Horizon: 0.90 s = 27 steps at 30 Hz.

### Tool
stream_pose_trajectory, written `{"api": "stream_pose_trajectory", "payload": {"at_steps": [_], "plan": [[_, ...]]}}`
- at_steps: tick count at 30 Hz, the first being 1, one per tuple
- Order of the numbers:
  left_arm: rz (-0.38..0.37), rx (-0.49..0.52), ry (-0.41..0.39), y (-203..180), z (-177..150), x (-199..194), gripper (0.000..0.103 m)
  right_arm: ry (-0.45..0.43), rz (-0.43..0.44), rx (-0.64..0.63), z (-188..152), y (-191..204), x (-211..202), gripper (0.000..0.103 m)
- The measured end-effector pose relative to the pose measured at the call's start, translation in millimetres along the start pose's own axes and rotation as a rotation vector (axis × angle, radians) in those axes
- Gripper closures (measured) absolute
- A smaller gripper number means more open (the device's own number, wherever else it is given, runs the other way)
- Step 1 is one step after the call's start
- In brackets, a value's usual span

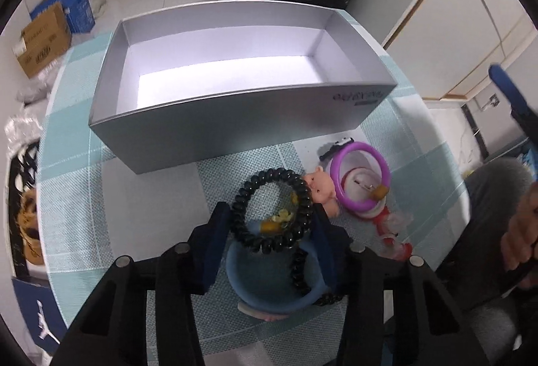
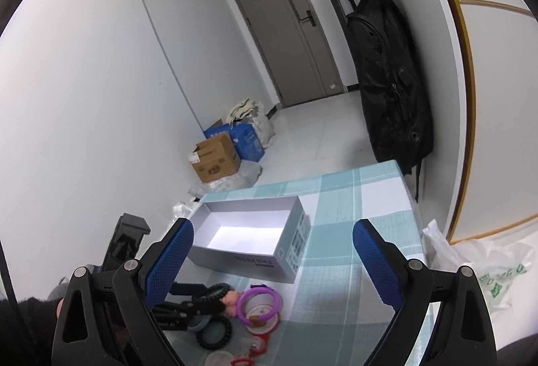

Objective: Organize jewelry
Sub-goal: 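Lower the left gripper onto the black coil bracelet and close it, then lift the black bracelet with the left gripper while the right gripper approaches the light blue bangle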

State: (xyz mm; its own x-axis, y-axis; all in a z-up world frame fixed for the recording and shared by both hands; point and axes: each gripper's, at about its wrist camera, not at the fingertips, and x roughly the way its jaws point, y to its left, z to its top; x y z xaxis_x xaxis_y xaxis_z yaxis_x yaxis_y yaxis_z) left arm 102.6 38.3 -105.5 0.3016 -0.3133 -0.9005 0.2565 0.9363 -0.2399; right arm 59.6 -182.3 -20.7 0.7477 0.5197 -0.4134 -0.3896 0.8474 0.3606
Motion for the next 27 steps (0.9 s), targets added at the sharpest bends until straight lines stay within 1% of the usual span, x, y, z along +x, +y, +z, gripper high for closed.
{"api": "stream_pose_trajectory", "payload": {"at_steps": [2, 8, 12, 15, 21, 24, 27], "plan": [[-0.019, -0.016, 0.011, 3.7, 2.0, 1.2, 0.061, 0.001, 0.003, 0.009, 0.2, -1.3, -0.5, 0.007], [-0.021, -0.020, 0.025, 3.5, 3.6, 0.6, 0.063, -0.003, 0.008, 0.019, 0.9, -0.8, -3.2, 0.007], [-0.069, -0.097, 0.017, 18.1, 6.8, 0.0, 0.067, 0.001, 0.000, 0.001, -0.9, 0.0, -1.8, 0.007], [-0.098, -0.149, -0.002, 26.0, 4.4, -2.4, 0.070, 0.004, -0.006, -0.008, -2.0, -0.3, -1.3, 0.007], [-0.102, -0.166, -0.062, 26.4, 1.1, -16.7, 0.071, 0.032, -0.016, -0.028, -6.8, 3.8, 3.6, 0.007], [-0.102, -0.167, -0.100, 27.5, -3.4, -24.8, 0.071, 0.070, -0.009, -0.052, -12.0, 10.8, 8.9, 0.007], [-0.095, -0.162, -0.140, 21.2, -4.8, -34.4, 0.071, 0.129, 0.004, -0.084, -19.4, 20.1, 16.3, 0.007]]}}
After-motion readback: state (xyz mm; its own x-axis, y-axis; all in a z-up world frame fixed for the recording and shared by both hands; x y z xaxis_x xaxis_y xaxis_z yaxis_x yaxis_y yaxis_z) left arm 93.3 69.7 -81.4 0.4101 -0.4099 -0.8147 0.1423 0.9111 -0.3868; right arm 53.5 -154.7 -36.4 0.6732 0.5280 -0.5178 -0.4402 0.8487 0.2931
